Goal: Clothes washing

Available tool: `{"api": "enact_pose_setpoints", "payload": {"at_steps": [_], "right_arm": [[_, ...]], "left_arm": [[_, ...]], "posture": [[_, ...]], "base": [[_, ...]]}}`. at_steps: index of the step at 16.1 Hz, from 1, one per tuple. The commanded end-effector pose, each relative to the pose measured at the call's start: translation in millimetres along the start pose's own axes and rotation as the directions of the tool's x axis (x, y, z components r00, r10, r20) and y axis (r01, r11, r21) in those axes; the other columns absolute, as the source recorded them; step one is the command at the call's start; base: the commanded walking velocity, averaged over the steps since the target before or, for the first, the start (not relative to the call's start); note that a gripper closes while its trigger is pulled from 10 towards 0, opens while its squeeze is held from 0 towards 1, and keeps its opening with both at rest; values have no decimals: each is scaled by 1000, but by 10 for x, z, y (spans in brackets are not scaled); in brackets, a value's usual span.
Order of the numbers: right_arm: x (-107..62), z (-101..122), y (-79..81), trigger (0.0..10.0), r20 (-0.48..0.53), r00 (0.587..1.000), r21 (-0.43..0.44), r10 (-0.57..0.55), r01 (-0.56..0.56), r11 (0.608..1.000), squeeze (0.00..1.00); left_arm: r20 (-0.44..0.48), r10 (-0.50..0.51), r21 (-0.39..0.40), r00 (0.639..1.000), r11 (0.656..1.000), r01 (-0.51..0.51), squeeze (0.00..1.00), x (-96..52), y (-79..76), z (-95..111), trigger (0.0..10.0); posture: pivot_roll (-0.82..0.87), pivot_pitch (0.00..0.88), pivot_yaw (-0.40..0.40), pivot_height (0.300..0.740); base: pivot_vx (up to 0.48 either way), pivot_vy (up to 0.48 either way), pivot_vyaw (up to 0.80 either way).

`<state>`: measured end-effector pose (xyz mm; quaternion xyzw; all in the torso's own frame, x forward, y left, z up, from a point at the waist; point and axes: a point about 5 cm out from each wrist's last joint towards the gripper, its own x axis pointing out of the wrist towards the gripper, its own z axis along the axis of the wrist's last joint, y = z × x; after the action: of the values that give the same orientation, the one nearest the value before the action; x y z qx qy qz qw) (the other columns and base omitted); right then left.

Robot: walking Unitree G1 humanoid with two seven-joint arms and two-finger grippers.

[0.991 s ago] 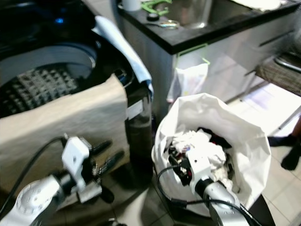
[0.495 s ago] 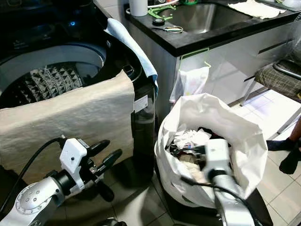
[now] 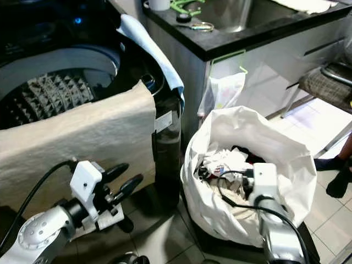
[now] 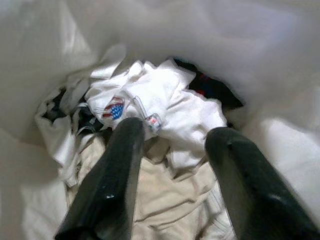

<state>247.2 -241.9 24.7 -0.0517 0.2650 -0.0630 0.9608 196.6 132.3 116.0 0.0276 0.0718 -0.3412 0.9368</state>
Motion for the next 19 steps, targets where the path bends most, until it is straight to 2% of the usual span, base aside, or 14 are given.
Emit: {"api": "enact_pose_setpoints", "payload": {"at_steps": [1,2,5,6,7,9,13,16,18,19], "right_arm": [[50,-60,-16,10000,-25,999,-20,-23,23,1000,0],[166,-21,-73,10000,-28,998,11,-61,62,998,0],[329,158,-149,10000,-26,997,86,-78,80,993,0],[381,222,-184,10000,-26,996,103,-81,83,991,1000],[431,256,-211,10000,-44,995,94,-94,97,991,1000],[481,280,-198,10000,-73,994,66,-87,92,994,1000],[527,465,-247,10000,-16,993,71,-115,116,991,1000],[526,525,-352,10000,2,985,98,-172,171,980,1000],[497,567,-489,10000,51,968,178,-245,233,956,1000],[485,593,-543,10000,69,959,184,-276,260,948,1000]], "left_arm": [[16,-22,7,1000,1000,22,0,-13,-15,69,10000],[22,-41,12,999,999,41,0,-24,-31,120,10000],[3,-62,7,998,998,62,0,-128,-28,149,10000],[-18,-60,16,998,998,61,0,-209,-23,151,10000],[-49,-42,32,998,999,44,0,-275,-10,137,10000],[-102,14,99,995,995,-4,0,-296,39,129,10000],[-51,84,81,995,993,-80,0,-306,134,345,10000],[-30,86,67,996,994,-84,0,-384,90,509,10000],[-33,86,66,996,994,-84,0,-507,4,609,10000],[-38,96,61,995,994,-93,0,-560,-19,629,10000]], "posture": [[13,99,70,740],[21,109,79,740],[55,144,94,740],[96,187,92,740],[125,215,88,740],[173,268,84,740],[232,355,123,740],[288,395,155,740],[332,409,161,740],[356,415,163,740]], "base": [[0,0,0],[0,0,0],[0,0,0],[0,0,0],[0,0,0],[0,0,0],[0,0,0],[0,0,0],[0,0,0],[0,0,0]]}}
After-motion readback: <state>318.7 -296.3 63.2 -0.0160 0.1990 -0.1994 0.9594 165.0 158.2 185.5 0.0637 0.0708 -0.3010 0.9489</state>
